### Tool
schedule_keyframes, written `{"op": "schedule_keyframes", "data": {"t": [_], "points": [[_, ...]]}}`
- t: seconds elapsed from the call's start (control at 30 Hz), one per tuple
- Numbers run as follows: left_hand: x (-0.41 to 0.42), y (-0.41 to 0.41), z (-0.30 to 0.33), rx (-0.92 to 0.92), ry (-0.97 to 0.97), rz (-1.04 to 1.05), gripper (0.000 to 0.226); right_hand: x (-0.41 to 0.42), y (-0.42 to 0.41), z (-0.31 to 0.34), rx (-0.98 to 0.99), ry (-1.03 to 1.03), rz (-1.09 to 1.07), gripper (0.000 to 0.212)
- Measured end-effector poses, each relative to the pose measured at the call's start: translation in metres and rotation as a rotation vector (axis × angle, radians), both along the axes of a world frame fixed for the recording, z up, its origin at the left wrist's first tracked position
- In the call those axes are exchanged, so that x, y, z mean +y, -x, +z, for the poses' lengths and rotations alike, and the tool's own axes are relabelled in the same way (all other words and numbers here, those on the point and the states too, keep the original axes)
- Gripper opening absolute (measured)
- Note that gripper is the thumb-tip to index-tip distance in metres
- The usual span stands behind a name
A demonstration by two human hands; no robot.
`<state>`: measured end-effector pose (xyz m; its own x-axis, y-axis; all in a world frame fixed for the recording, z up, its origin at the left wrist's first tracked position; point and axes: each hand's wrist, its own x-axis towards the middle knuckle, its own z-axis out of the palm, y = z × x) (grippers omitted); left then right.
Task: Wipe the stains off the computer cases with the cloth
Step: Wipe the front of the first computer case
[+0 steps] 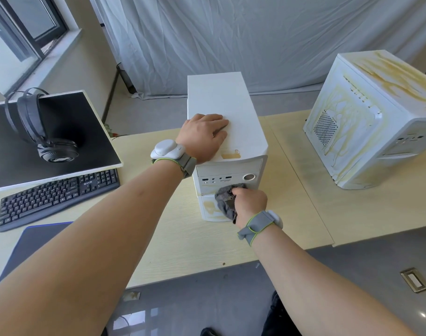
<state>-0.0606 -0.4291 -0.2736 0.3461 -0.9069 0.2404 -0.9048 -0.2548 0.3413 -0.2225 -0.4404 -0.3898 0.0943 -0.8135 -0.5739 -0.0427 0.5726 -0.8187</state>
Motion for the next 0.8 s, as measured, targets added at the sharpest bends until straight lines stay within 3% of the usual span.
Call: {"op": "schedule_keyframes", "data": {"t": [0.13,0.23,0.37,0.57,0.7,0.8], "points": [[0.000,-0.001,-0.002,0.003,0.000,-0.005,0.038,0.000,-0.004,0.010,-0.104,0.169,-0.001,0.026],[-0.001,-0.001,-0.003,0.010,0.000,-0.003,0.038,-0.001,0.000,0.007,-0.076,0.263,0.021,0.034],[-0.001,-0.002,-0.002,0.028,0.002,0.004,0.038,-0.003,0.014,-0.011,0.058,0.156,0.030,0.025],[-0.001,0.001,0.001,0.023,0.012,0.015,0.036,-0.025,0.024,-0.008,0.135,0.234,-0.155,0.026],[0.000,0.004,0.001,-0.002,0.021,0.017,0.033,-0.009,0.011,-0.013,0.168,0.215,-0.100,0.018],[-0.001,0.002,0.000,0.003,0.010,0.016,0.035,0.008,-0.001,-0.015,0.132,0.222,0.010,0.024]]}}
